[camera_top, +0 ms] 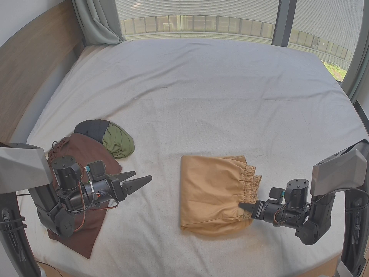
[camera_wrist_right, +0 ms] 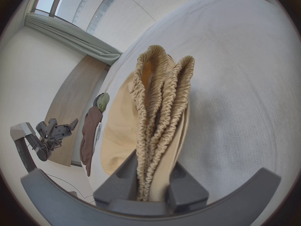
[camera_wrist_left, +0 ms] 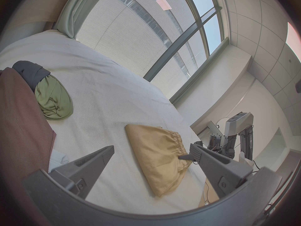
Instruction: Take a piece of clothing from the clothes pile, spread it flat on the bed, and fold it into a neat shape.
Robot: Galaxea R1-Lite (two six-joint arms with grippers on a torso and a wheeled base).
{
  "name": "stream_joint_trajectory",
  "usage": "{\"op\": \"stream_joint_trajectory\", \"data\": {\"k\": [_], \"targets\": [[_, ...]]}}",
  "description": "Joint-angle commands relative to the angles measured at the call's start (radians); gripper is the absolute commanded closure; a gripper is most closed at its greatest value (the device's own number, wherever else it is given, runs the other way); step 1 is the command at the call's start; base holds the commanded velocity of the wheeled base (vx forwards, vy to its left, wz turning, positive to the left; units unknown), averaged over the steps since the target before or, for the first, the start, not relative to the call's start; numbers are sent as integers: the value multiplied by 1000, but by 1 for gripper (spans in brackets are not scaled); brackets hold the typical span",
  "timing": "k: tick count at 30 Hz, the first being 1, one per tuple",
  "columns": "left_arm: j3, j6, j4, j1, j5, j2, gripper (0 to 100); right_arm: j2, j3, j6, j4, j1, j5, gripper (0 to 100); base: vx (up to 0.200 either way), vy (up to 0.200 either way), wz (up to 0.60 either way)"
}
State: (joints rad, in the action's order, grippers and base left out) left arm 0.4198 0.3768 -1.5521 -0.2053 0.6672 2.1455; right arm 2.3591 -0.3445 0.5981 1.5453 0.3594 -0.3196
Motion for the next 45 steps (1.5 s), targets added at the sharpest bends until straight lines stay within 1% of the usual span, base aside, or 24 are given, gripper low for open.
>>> {"op": "stream_joint_trajectory", "data": {"k": [1, 4, 13, 16, 20, 27, 29, 32, 38, 42, 45], "targets": [[-3, 1, 0, 1, 0, -1, 0, -72, 1, 26, 2, 27, -1, 100, 0, 0, 0], [-6, 1, -2, 1, -1, -1, 0, -112, -2, 51, 2, 44, -1, 100, 0, 0, 0], [-9, -3, -2, 1, -1, -3, 0, -190, -13, 77, 2, 69, -1, 100, 0, 0, 0], [-19, -29, -2, 1, -1, -4, 0, -215, -19, 108, 1, 76, -1, 100, 0, 0, 0], [-36, -110, -2, 1, -1, -4, 0, -255, -25, 131, 1, 96, -3, 100, 0, 0, 0], [-50, -111, 0, 1, 2, -44, 0, -294, -48, 154, -1, 133, -7, 100, 0, 0, 0], [-52, -111, 0, 3, 14, -56, 0, -297, -64, 152, -2, 139, -10, 100, 0, 0, 0], [-61, -110, 0, 3, 26, -72, 0, -304, -79, 152, -2, 144, -19, 100, 0, 0, 0], [-61, -110, 0, 9, 29, -79, 0, -336, -131, 150, -5, 144, -72, 100, 0, 0, 0], [-61, -110, 0, 9, 29, -78, 0, -336, -172, 150, -7, 144, -76, 100, 0, 0, 0], [-61, -110, 0, 9, 29, -79, 0, -336, -202, 150, -5, 138, -118, 100, 0, 0, 0]]}}
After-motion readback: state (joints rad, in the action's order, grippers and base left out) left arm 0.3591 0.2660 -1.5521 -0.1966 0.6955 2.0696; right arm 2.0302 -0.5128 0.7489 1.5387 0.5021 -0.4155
